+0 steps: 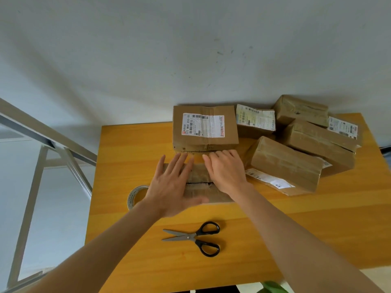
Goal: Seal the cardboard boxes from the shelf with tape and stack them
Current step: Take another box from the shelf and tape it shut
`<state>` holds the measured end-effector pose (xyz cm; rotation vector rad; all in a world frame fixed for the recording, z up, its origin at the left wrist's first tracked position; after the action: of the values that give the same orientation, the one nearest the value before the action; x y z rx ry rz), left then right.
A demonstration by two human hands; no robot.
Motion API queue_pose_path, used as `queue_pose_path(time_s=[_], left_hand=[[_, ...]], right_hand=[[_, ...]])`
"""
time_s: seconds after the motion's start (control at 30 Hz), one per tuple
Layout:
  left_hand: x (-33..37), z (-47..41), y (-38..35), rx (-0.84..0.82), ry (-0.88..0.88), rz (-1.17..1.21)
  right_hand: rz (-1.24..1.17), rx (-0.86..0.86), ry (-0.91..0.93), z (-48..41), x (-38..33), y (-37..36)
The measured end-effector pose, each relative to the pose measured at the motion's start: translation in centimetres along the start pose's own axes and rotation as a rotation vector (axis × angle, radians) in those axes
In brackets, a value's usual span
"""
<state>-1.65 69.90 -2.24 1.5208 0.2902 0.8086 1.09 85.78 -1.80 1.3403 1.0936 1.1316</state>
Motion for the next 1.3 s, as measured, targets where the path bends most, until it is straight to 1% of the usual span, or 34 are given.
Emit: queue_pose_path(time_s=[0.07, 0.13, 0.23, 0.3, 0.4, 0.5, 0.57, 0.6, 0.63, 0.67, 0.73, 0.77, 0.8, 0.83, 0.87, 0.9, 1.0, 1.07, 1.17, 1.2, 1.27, 1.3], left_hand=[[0.2, 0.7, -0.8, -0.057, -0.020, -0.094], [0.1, 0.5, -1.0, -0.056, -0.013, -0.150], [0.4, 0.1, -1.0, -0.014, -0.034, -0.184], [0.5, -0.1, -1.1, 0.004, -0.053, -0.198], [0.4, 0.1, -1.0, 0.011, -0.065, -0.213], [0.3, 0.1, -0.9, -0.028, -0.035, -0.224], [0.2, 0.1, -0.9, -0.061, -0.011, -0.213], [0.1, 0.2, -0.9, -0.080, 0.004, -0.209], [0.0, 0.4, -0.9, -0.093, 0.016, -0.201], [-0.1, 0.6, -0.8, -0.087, 0.030, -0.176], [-0.5, 1.6, -0.7, -0.008, 0.100, 0.010], [-0.9, 2.2, -0.8, 0.057, 0.178, 0.167], [-1.3, 2.9, -1.0, 0.117, 0.284, 0.357], [-1.6, 3.4, -1.2, 0.159, 0.388, 0.550], [-1.7, 3.7, -1.5, 0.187, 0.460, 0.694], [-1.7, 3.6, -1.6, 0.202, 0.486, 0.755], [-1.4, 2.8, -1.5, 0.206, 0.447, 0.688], [-1.7, 2.5, -1.7, 0.241, 0.460, 0.729], [-2.3, 2.7, -2.1, 0.325, 0.585, 1.095], [-2.5, 2.6, -2.3, 0.334, 0.632, 1.195], [-2.6, 2.7, -2.8, 0.326, 0.716, 1.356], [-2.6, 2.7, -2.8, 0.309, 0.744, 1.420]], right_hand=[[-0.098, -0.028, 0.064, -0.6, -1.2, 0.1], [-0.157, -0.025, 0.037, -0.8, -2.2, 0.0], [-0.054, 0.022, -0.026, -0.1, -3.0, -0.7], [-0.030, 0.047, -0.033, 0.1, -2.9, -0.8], [-0.039, 0.009, 0.021, 0.6, -2.8, -1.0], [-0.085, -0.088, 0.096, 2.4, -2.3, -1.3], [-0.063, -0.106, 0.152, 3.6, -2.2, -1.4], [-0.046, -0.087, 0.144, 4.3, -2.1, -1.4], [-0.049, -0.057, 0.092, 4.9, -1.9, -1.4], [-0.078, -0.028, -0.007, 5.5, -1.5, -1.3], [-0.225, -0.002, -0.271, 6.8, -0.4, -1.5], [-0.335, -0.024, -0.380, 7.4, 0.0, -1.8], [-0.432, -0.061, -0.442, 7.9, 0.0, -2.2], [-0.477, -0.085, -0.454, 8.2, -0.1, -2.4], [-0.471, -0.090, -0.439, 8.2, -0.2, -2.4], [-0.444, -0.090, -0.420, 8.1, -0.3, -2.4], [-0.387, -0.105, -0.412, 7.5, -0.5, -2.1], [-0.440, -0.117, -0.408, 7.3, -0.4, -2.0], [-0.693, -0.104, -0.452, 7.3, 0.0, -2.0], [-0.811, -0.111, -0.499, 7.2, 0.2, -2.1], [-1.123, -0.138, -0.653, 7.3, 0.7, -2.6], [-1.238, -0.160, -0.726, 7.3, 0.9, -2.8]])
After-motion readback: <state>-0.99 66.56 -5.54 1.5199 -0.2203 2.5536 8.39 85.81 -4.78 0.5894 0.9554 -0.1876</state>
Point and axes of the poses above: each hand's wrist, its own z-axis away from the middle knuckle, its own y-axis out of the back of the hand, x = y × z, the point moved 4 cm from there along -z, towards the middle knuckle, and after that the axes turned 8 degrees about z, right-handed, at the moved point
